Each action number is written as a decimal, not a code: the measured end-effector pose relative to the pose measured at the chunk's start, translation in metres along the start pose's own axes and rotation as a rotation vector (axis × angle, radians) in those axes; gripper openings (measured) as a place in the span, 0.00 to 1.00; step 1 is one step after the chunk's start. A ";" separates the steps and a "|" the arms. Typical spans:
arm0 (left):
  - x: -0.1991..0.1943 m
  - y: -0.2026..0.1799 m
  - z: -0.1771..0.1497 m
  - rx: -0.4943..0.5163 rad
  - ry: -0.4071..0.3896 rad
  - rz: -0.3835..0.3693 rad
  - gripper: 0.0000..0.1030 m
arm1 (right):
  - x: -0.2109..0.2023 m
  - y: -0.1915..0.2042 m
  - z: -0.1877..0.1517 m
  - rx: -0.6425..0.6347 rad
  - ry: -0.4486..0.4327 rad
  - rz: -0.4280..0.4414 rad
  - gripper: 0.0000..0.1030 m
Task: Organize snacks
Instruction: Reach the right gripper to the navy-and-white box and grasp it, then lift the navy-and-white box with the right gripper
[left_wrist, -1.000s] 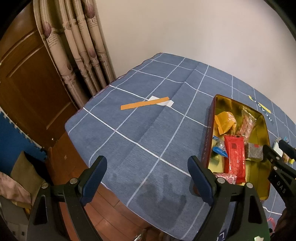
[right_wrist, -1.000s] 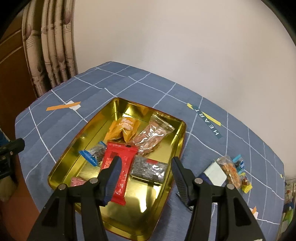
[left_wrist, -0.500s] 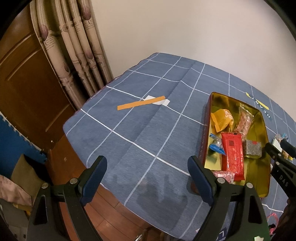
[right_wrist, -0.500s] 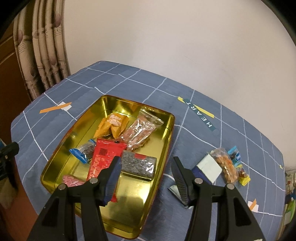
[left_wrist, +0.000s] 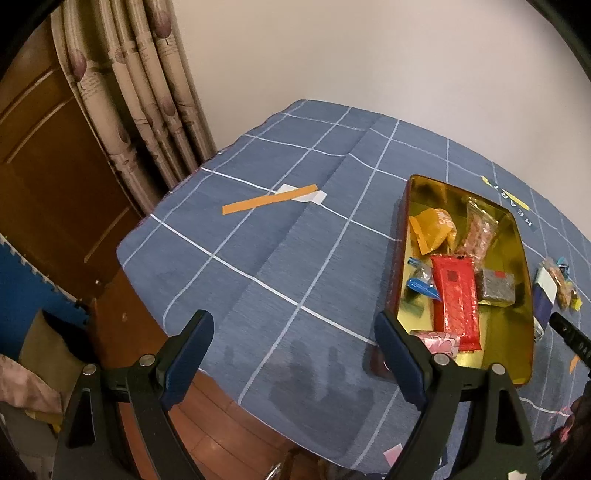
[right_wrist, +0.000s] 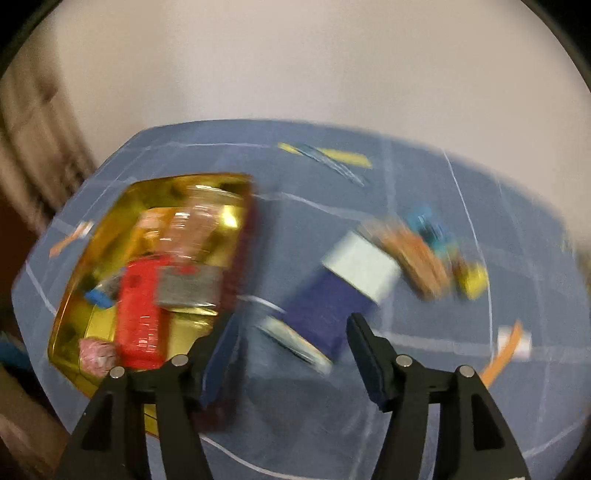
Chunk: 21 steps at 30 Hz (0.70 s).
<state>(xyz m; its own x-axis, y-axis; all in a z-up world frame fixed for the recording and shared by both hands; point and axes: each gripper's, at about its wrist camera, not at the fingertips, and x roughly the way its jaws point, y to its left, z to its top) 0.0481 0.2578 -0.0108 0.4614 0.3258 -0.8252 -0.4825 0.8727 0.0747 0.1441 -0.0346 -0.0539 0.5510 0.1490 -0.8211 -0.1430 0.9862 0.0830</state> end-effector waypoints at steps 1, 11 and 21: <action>0.000 -0.001 0.000 0.000 0.004 -0.005 0.84 | 0.004 -0.020 -0.003 0.077 0.021 0.007 0.61; 0.005 -0.001 -0.001 -0.002 0.033 -0.030 0.84 | 0.029 -0.040 0.014 0.303 0.077 0.024 0.66; 0.008 -0.005 -0.003 0.007 0.052 -0.046 0.84 | 0.071 -0.023 0.031 0.315 0.132 -0.160 0.74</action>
<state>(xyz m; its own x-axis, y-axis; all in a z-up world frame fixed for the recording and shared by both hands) 0.0516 0.2551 -0.0196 0.4434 0.2663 -0.8559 -0.4568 0.8887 0.0398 0.2117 -0.0442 -0.0971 0.4325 0.0011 -0.9017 0.2078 0.9730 0.1009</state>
